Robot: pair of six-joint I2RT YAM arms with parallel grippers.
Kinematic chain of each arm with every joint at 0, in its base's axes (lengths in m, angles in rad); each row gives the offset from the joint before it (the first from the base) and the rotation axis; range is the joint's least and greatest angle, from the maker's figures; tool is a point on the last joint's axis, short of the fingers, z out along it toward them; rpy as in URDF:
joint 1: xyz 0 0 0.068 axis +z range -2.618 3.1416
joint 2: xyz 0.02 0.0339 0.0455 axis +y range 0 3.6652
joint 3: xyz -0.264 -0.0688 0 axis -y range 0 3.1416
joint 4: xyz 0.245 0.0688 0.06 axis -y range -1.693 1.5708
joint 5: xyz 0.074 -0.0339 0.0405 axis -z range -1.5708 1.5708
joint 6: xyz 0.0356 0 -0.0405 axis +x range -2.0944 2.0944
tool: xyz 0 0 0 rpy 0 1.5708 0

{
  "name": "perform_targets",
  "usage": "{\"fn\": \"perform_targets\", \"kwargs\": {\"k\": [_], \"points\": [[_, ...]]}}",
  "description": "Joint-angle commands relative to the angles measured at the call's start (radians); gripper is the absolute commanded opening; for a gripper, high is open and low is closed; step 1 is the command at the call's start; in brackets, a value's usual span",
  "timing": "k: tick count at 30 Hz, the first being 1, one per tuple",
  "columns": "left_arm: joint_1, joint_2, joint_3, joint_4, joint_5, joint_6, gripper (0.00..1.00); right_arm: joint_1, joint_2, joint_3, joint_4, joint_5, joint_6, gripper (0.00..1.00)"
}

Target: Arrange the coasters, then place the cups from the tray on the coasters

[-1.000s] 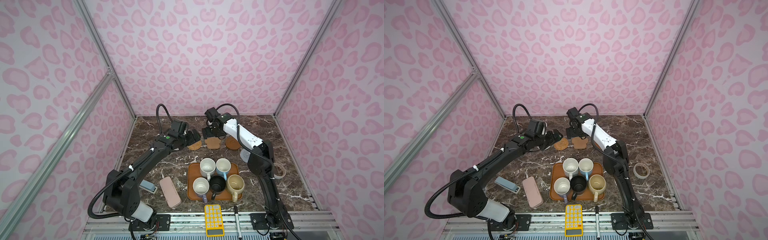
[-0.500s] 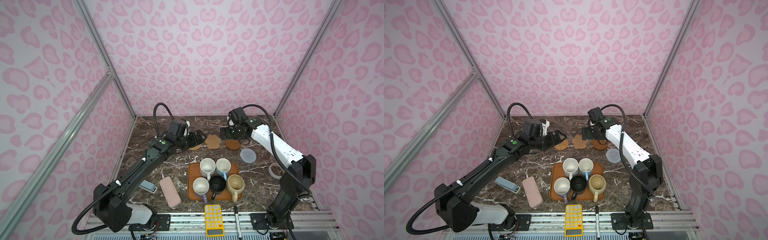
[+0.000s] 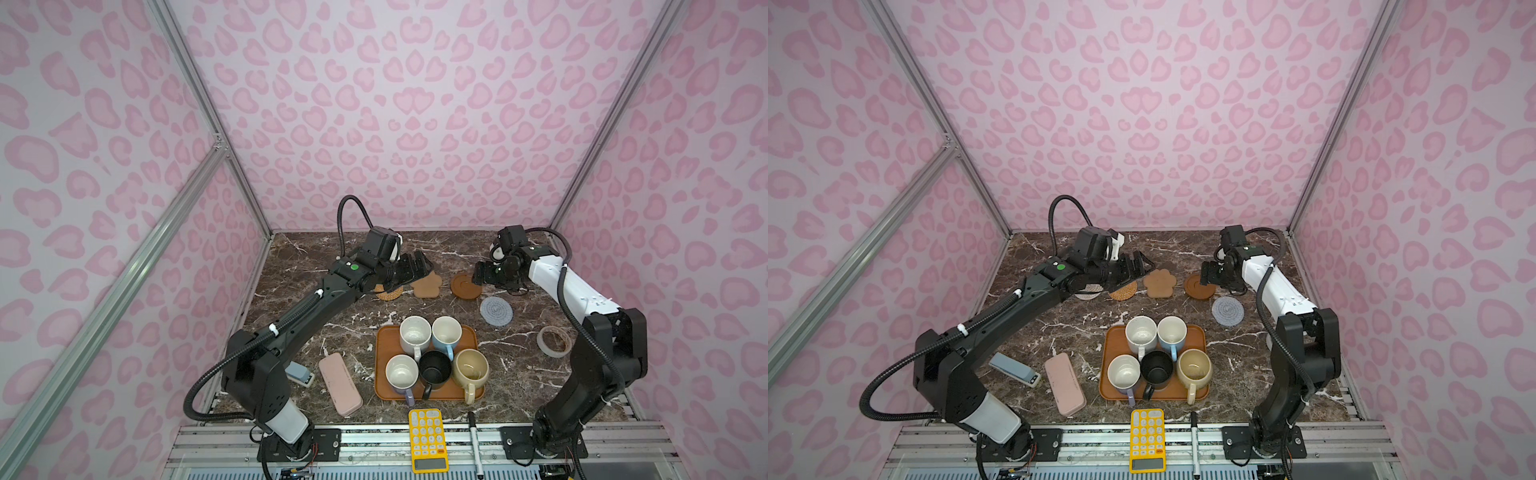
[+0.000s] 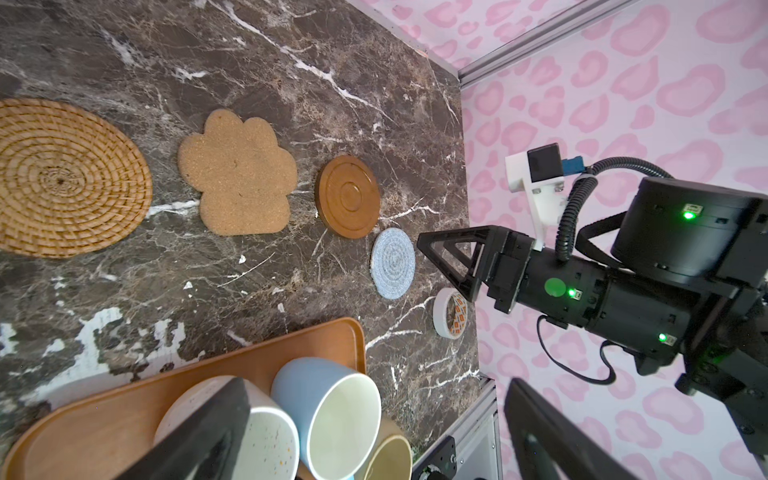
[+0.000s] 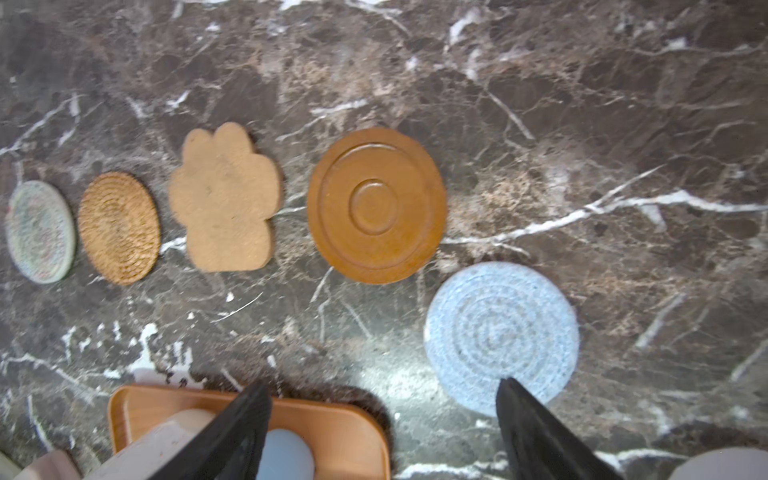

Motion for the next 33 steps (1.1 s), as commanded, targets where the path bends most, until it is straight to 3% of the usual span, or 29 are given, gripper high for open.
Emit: {"fn": "perform_targets", "kwargs": {"k": [1, 15, 33], "points": [[-0.003, 0.065, 0.059, 0.011, -0.009, -0.007, 0.98, -0.023, 0.054, 0.018, 0.024, -0.01, -0.049, 0.84], [-0.018, 0.303, 0.242, -0.011, -0.036, -0.012, 0.98, -0.036, 0.324, 0.19, 0.013, 0.074, -0.09, 0.64], [-0.025, 0.363, 0.263, 0.003, -0.031, -0.029, 0.98, 0.001, 0.453, 0.263, -0.015, 0.095, -0.092, 0.56]]}}
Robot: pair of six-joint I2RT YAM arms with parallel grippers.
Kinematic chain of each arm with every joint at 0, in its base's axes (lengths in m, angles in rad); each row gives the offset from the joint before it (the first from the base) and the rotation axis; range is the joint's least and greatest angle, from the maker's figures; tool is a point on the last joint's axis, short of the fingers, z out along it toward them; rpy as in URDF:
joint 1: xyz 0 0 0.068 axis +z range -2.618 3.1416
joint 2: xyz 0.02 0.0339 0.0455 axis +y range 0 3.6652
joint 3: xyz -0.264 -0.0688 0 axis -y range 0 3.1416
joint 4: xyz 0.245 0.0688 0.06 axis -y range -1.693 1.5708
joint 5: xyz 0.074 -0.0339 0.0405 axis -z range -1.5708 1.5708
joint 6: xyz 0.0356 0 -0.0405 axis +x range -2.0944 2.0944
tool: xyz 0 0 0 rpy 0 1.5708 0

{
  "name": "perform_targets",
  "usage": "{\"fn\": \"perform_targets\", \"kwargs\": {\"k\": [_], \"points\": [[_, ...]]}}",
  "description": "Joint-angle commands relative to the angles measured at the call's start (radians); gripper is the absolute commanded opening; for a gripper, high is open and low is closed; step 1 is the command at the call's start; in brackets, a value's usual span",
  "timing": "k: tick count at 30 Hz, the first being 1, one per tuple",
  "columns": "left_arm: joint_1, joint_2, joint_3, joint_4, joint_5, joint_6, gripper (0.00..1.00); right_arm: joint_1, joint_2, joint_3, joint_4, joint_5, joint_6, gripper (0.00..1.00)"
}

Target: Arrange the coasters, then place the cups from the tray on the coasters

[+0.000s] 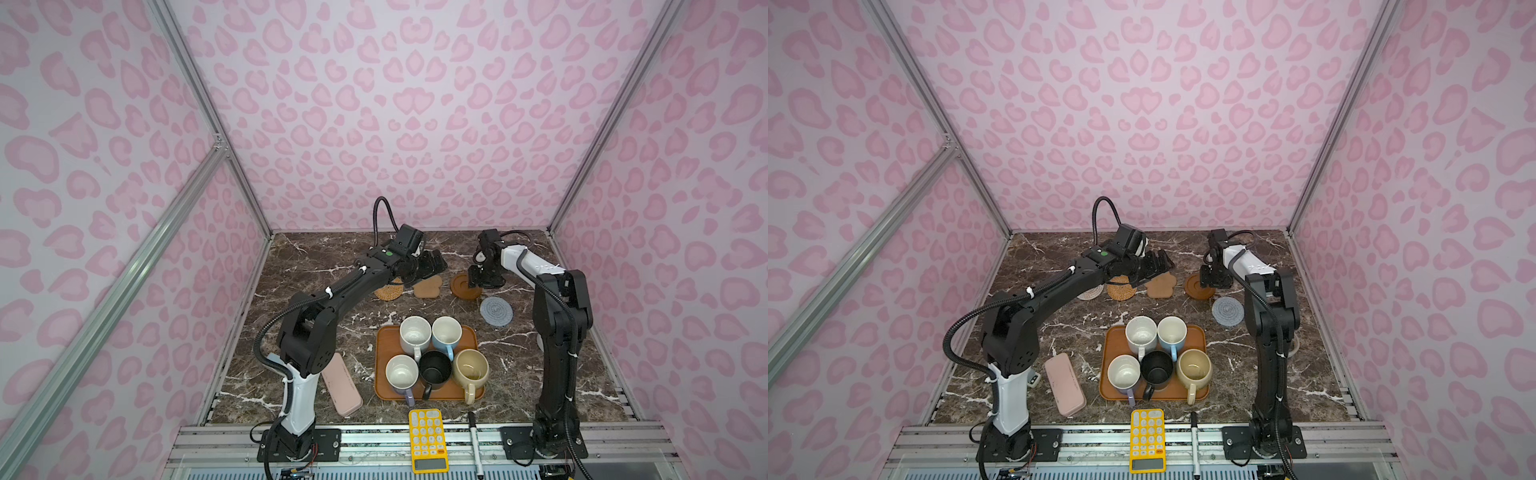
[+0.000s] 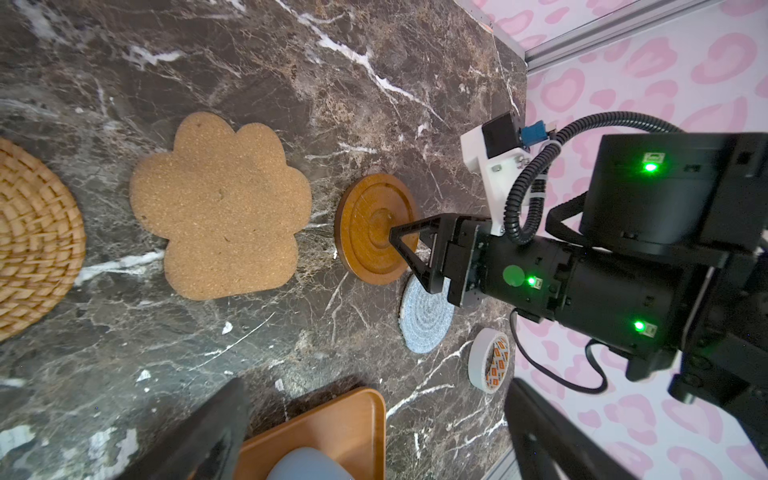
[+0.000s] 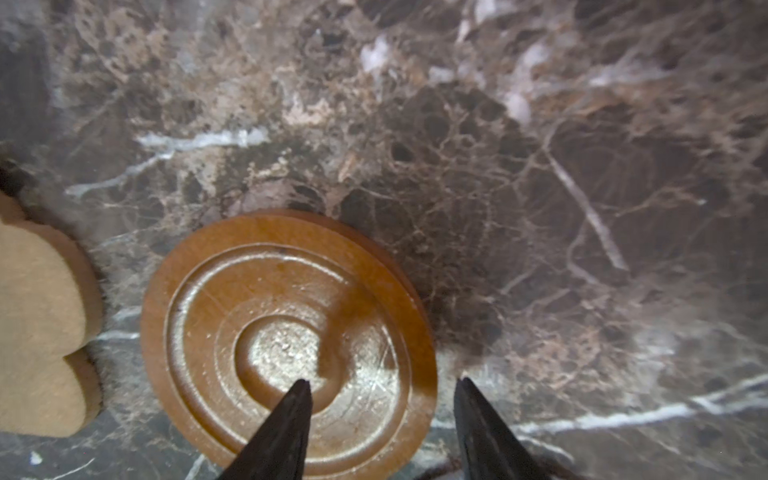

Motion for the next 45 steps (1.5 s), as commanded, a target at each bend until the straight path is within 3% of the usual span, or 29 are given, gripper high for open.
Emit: {"fn": "perform_targets", "kwargs": {"k": [1, 14, 31, 35, 40, 45], "points": [[-0.001, 0.006, 0.006, 0.01, -0.005, -0.013, 0.98, 0.003, 0.017, -0.004, -0.004, 0.005, 0.012, 0.54], [0.0, 0.0, -0.027, 0.03, 0.001, -0.021, 0.98, 0.056, 0.074, 0.059, -0.027, 0.037, 0.038, 0.48], [-0.001, -0.027, -0.038, 0.026, 0.0, -0.02, 0.98, 0.065, 0.013, 0.131, -0.093, 0.07, 0.046, 0.53], [-0.001, -0.053, -0.027, 0.009, -0.009, -0.011, 0.98, 0.067, -0.048, 0.133, -0.108, 0.051, 0.045, 0.62], [-0.001, -0.116, -0.017, -0.019, -0.001, 0.005, 0.98, 0.069, -0.179, 0.082, -0.131, 0.074, 0.055, 0.96], [-0.007, -0.215, -0.056, -0.046, 0.004, 0.019, 0.98, 0.066, -0.341, -0.021, -0.147, 0.087, 0.072, 0.99]]}}
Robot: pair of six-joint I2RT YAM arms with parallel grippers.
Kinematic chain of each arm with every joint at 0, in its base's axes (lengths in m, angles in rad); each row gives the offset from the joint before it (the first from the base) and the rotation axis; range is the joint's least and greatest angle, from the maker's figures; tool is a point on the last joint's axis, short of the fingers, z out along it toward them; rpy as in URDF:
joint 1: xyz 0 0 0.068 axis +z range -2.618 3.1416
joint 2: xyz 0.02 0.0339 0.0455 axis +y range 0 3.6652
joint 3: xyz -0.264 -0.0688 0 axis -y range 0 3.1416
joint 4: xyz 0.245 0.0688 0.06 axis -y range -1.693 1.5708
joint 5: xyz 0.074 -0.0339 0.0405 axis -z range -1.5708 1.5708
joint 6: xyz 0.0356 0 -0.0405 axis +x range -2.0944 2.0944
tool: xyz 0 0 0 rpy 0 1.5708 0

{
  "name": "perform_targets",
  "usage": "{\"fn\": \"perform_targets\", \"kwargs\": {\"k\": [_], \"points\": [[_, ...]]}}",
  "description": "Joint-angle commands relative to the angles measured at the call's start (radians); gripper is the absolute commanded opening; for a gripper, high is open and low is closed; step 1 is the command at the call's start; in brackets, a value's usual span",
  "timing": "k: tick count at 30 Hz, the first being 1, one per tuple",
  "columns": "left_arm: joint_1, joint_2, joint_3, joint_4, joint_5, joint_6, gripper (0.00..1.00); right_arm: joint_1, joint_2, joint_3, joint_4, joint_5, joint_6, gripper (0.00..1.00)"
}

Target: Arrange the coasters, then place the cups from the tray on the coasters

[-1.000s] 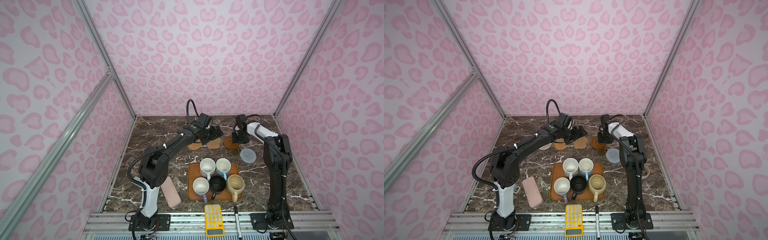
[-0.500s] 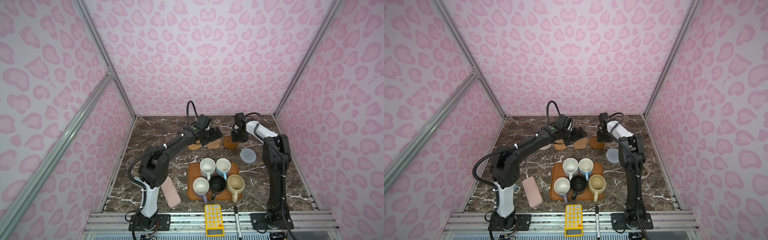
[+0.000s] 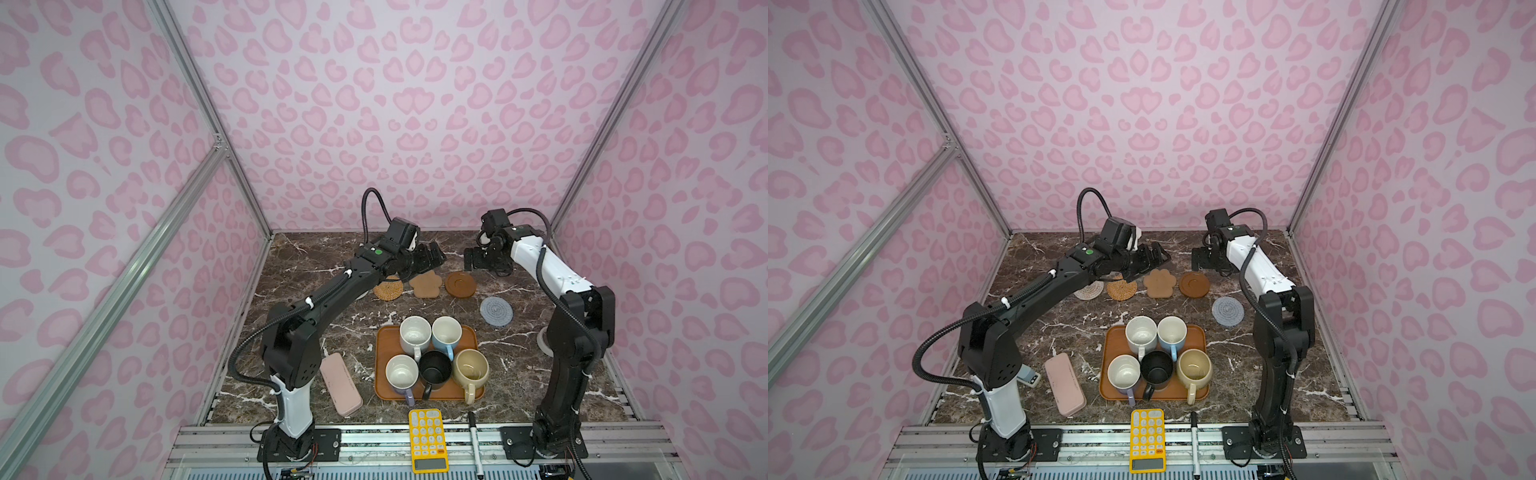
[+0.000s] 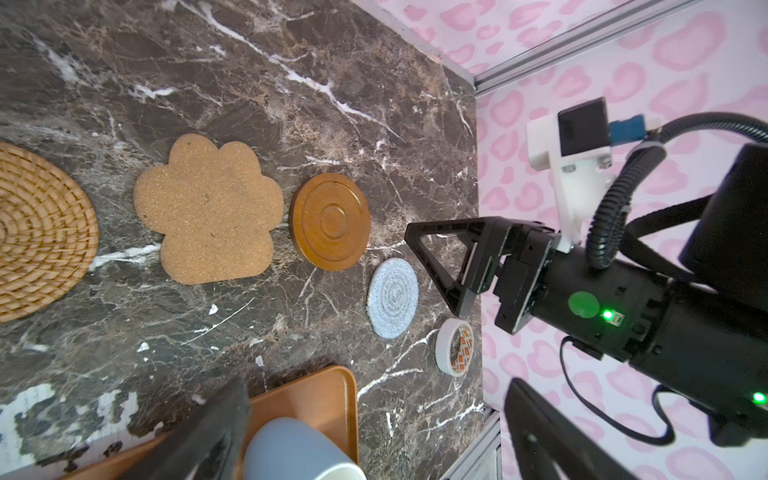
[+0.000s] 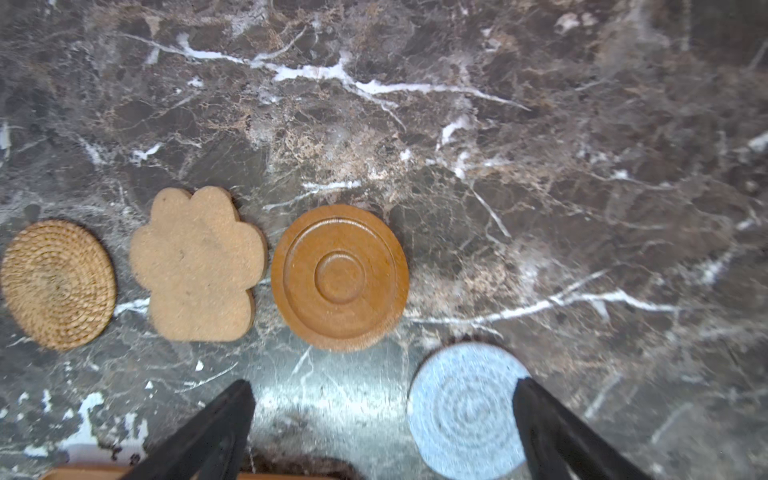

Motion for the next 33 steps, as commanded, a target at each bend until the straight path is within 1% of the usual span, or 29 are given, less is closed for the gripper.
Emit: {"fn": "perform_targets", "kwargs": {"k": [1, 3, 6, 10, 13, 16, 19, 22, 27, 30, 33], "points": [[-0.009, -0.066, -0.024, -0.033, 0.006, 0.028, 0.98, 0.0, -0.101, -0.085, -0.016, 0.005, 0.015, 0.99], [-0.021, -0.09, -0.039, -0.033, 0.027, 0.031, 0.98, -0.001, -0.168, -0.143, 0.0, -0.016, 0.022, 0.99], [-0.055, -0.094, -0.021, -0.07, 0.062, 0.052, 0.98, -0.004, -0.25, -0.219, 0.0, -0.049, 0.026, 0.99], [-0.106, -0.112, -0.019, -0.108, 0.023, 0.07, 0.98, -0.02, -0.359, -0.364, 0.037, -0.079, 0.036, 0.98], [-0.135, -0.114, -0.039, -0.112, -0.018, 0.044, 0.98, -0.05, -0.435, -0.473, 0.094, -0.133, 0.053, 0.97], [-0.162, -0.109, -0.052, -0.113, -0.063, 0.019, 0.98, -0.087, -0.481, -0.562, 0.14, -0.169, 0.073, 0.96], [-0.185, -0.104, -0.06, -0.097, -0.093, 0.012, 0.98, -0.106, -0.496, -0.617, 0.17, -0.184, 0.076, 0.94], [-0.201, -0.086, -0.058, -0.08, -0.098, 0.005, 0.98, -0.112, -0.486, -0.641, 0.182, -0.183, 0.075, 0.91], [-0.208, -0.064, -0.052, -0.078, -0.122, 0.01, 0.98, -0.132, -0.438, -0.683, 0.222, -0.189, 0.073, 0.84], [-0.208, -0.051, -0.042, -0.077, -0.13, 0.017, 0.98, -0.135, -0.397, -0.693, 0.235, -0.166, 0.072, 0.81], [-0.208, -0.02, -0.012, -0.078, -0.118, 0.026, 0.97, -0.139, -0.359, -0.694, 0.263, -0.144, 0.07, 0.71]]}}
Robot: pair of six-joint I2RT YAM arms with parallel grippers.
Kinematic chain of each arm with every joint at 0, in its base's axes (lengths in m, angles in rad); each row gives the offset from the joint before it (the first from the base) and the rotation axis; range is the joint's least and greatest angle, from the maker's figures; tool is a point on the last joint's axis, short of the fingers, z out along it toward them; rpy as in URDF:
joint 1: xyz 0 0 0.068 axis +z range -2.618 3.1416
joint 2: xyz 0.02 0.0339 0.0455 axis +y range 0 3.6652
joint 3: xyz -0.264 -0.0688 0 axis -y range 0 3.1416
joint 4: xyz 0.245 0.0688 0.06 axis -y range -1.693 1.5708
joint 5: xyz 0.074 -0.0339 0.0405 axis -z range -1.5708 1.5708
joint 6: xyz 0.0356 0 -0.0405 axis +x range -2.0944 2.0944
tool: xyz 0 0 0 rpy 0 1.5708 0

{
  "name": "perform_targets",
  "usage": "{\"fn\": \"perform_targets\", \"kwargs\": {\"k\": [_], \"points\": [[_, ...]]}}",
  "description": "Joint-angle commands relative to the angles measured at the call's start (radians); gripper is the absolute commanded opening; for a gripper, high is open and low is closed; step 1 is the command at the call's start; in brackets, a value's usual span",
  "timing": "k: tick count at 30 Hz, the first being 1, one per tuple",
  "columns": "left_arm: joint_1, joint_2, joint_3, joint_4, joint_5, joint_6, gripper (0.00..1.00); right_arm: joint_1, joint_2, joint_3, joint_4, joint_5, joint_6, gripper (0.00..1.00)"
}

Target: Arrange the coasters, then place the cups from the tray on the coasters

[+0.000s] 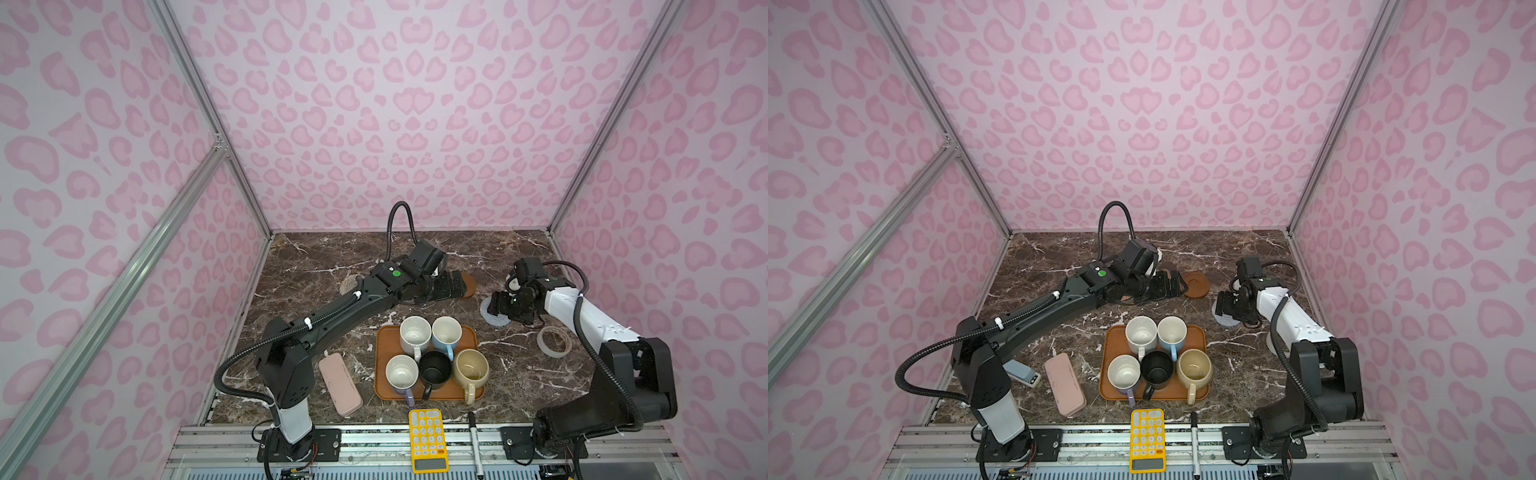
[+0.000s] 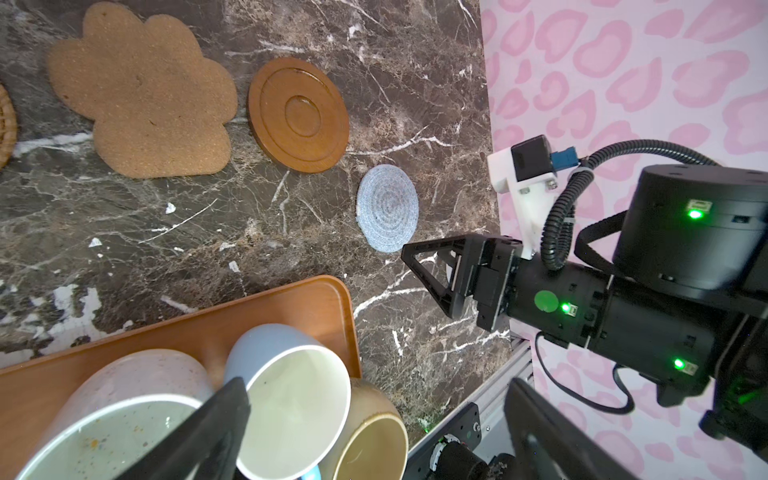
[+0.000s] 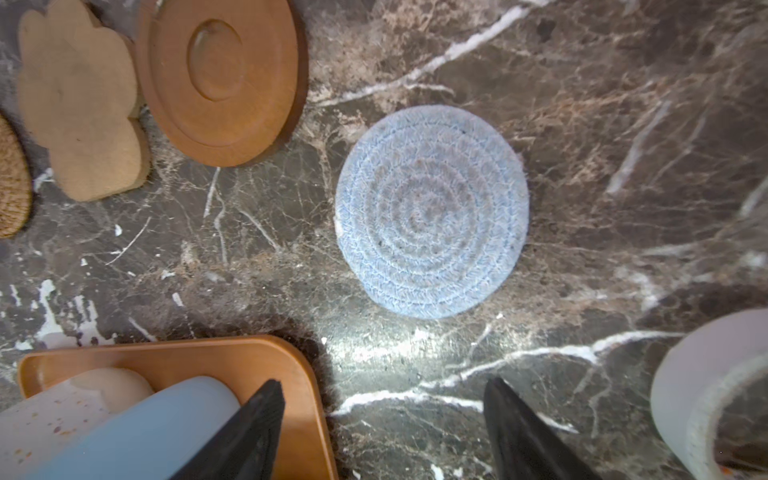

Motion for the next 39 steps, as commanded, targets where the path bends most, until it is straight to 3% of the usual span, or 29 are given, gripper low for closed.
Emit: {"fn": "perform_targets", "kwargs": {"k": [1, 8, 16, 39], "points": [[0.0, 0.033, 0.04, 0.018, -0.01, 0.014, 0.98, -0.001, 0.038, 0.001, 0.048, 0.038, -0.003, 0.66], [0.0, 0.098, 0.095, 0.026, 0.005, 0.004, 0.98, -0.002, 0.148, 0.053, 0.057, 0.072, -0.02, 0.48], [0.0, 0.127, 0.099, 0.04, 0.002, -0.021, 0.98, -0.001, 0.269, 0.136, 0.037, 0.122, -0.065, 0.39], [0.009, 0.122, 0.1, 0.041, -0.048, -0.057, 0.98, -0.019, 0.478, 0.358, -0.038, 0.17, -0.088, 0.32]]}}
